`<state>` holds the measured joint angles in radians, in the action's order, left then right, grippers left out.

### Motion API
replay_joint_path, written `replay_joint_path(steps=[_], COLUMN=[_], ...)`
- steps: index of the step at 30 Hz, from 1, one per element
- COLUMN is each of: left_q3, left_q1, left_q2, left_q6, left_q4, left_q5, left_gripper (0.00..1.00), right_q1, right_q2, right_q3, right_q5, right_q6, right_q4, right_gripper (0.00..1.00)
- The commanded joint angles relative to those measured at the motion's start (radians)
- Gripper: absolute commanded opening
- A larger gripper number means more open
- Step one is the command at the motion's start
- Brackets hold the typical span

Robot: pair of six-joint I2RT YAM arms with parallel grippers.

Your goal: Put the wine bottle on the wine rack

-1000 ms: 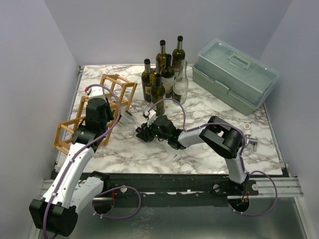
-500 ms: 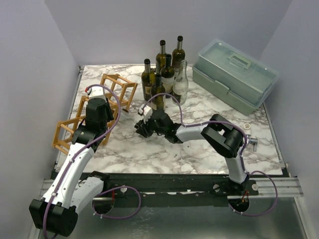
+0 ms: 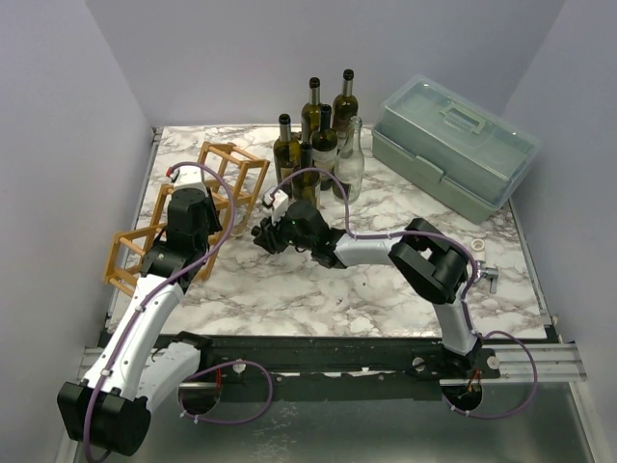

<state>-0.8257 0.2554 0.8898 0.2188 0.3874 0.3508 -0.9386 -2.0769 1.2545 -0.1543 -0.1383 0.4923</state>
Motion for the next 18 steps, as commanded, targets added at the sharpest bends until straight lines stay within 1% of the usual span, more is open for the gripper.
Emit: replay_joint_path(steps=[1, 2, 5, 7, 10, 11, 14, 15, 18], left_q3=[0.0, 0.0, -0.001, -0.003, -0.006, -0.006, -0.014, -0.019, -0.038], left_q1=[-0.004, -0.005, -0.012, -0.018, -0.027, -0.034, -0.05, -0.06, -0.089], left_q2=[0.03, 0.032, 0.048, 0.057, 0.073, 0.08, 0.111, 0.124, 0.149], left_q6=[0.002, 0.004, 0.007, 0.008, 0.014, 0.017, 0.023, 0.026, 0.045], left_q4=[-0.01, -0.011, -0.019, -0.026, -0.04, -0.045, -0.058, -0.059, -0.059], left_q5=[-0.066, -0.07, -0.079, -0.091, -0.109, -0.121, -0.159, -0.169, -0.193], left_gripper=[0.0, 0.0, 0.0, 0.0, 0.0, 0.0, 0.0, 0.0, 0.0], right_q1=[0.0, -0.001, -0.007, -0.014, -0.016, -0.016, -0.016, -0.016, -0.016], right_q2=[0.016, 0.024, 0.065, 0.103, 0.169, 0.199, 0.282, 0.312, 0.392], right_q3=[-0.041, -0.05, -0.094, -0.119, -0.153, -0.172, -0.222, -0.237, -0.293], right_q5=[0.022, 0.024, 0.029, 0.04, 0.049, 0.047, 0.06, 0.068, 0.126], right_q6=[-0.017, -0.012, -0.002, 0.0, -0.01, -0.011, 0.001, 0.006, 0.009], right_q4=[0.015, 0.01, 0.001, -0.013, -0.046, -0.053, -0.083, -0.094, -0.116], right_gripper=[0.35, 0.43, 0.63, 0.74, 0.84, 0.89, 0.98, 0.99, 1.0])
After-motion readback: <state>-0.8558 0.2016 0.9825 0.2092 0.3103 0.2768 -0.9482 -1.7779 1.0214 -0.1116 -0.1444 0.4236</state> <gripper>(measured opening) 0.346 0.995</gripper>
